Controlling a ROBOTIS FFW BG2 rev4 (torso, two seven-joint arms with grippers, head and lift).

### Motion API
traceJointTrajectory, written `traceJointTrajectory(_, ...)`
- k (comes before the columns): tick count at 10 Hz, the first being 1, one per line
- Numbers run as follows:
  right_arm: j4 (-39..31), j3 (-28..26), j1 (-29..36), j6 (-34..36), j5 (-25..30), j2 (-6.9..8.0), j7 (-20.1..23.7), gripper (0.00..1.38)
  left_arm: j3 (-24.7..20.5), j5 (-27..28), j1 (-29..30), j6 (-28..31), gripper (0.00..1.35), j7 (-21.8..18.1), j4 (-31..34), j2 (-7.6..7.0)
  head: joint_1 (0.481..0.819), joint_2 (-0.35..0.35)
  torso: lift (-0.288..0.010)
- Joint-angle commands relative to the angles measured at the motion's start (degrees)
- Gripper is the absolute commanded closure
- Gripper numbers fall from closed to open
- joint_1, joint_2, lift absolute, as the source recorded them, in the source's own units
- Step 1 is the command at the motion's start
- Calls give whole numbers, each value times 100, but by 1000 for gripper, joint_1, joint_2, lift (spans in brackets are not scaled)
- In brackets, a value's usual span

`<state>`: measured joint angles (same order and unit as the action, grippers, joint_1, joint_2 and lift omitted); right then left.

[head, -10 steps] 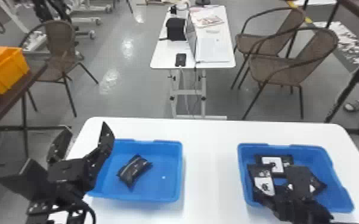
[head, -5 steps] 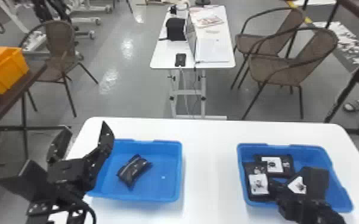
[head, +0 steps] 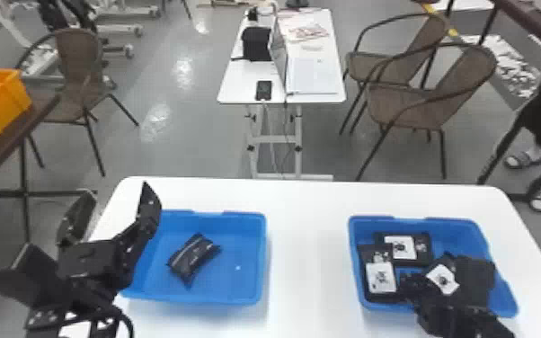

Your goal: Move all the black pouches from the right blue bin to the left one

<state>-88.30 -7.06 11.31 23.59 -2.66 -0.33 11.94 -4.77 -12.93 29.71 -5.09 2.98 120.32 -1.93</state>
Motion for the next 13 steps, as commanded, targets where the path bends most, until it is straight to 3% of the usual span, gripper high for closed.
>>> traceJointTrajectory(1,-12,21,-50,-48,55,-46,133,-2,11,10,0,0,194,1,0,0,695,49,10)
traceJointTrajectory(3,-337,100,-138,602,257,-73,168,226,11,19,0,0,194,1,0,0,695,53,10)
traceJointTrajectory(5,-389,117,-314,1059,187,-64,159,341,2,19,0,-36,194,1,0,0,695,54,10)
traceJointTrajectory(7,-91,223,-666,1385,196,-55,133,348,2,19,-18,-44,194,1,-18,0,695,61,10)
traceJointTrajectory(9,358,460,-1202,2009,143,-161,194,352,20,28,-53,-53,194,1,-18,-62,695,75,10)
traceJointTrajectory(13,279,680,-1378,2949,240,-134,-157,354,37,28,-53,-141,194,1,-70,-44,695,95,10)
